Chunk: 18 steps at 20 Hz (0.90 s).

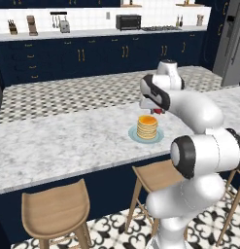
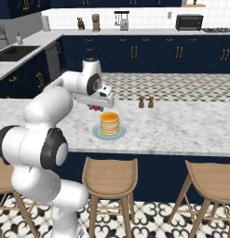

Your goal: Take the strawberry from the fridge and place it on top of the pancake, located on the dining counter.

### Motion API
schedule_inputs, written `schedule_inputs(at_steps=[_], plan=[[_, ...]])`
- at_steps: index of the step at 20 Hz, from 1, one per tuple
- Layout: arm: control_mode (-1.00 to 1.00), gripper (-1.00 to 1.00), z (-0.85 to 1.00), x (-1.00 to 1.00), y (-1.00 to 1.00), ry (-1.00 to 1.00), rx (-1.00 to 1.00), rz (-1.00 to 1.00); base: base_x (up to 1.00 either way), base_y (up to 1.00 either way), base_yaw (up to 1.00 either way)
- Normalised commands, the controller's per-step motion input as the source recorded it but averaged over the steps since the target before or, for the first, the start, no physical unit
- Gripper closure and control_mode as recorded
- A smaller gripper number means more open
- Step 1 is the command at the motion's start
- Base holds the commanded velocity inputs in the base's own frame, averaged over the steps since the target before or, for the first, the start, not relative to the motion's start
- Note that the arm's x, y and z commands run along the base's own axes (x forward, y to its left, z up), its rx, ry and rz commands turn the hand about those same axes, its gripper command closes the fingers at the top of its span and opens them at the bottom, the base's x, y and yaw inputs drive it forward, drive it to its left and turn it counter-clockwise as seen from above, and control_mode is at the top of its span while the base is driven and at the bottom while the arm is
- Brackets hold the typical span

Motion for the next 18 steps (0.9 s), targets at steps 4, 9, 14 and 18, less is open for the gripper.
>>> schedule_inputs(at_steps=[4, 9, 14, 18], plan=[[-1.0, 1.0, -0.13, 0.75, -0.29, 0.02, 0.0, -0.01, 0.0, 0.0, 0.0], [-1.0, 1.0, -0.15, 0.96, -0.08, 0.05, 0.0, 0.0, 0.0, 0.0, 0.0], [-1.0, 1.0, -0.42, 0.66, 0.0, 0.03, -0.01, 0.0, 0.0, 0.0, 0.0], [-1.0, 1.0, -0.48, 0.57, 0.0, 0.0, 0.0, 0.0, 0.0, 0.0, 0.0]])
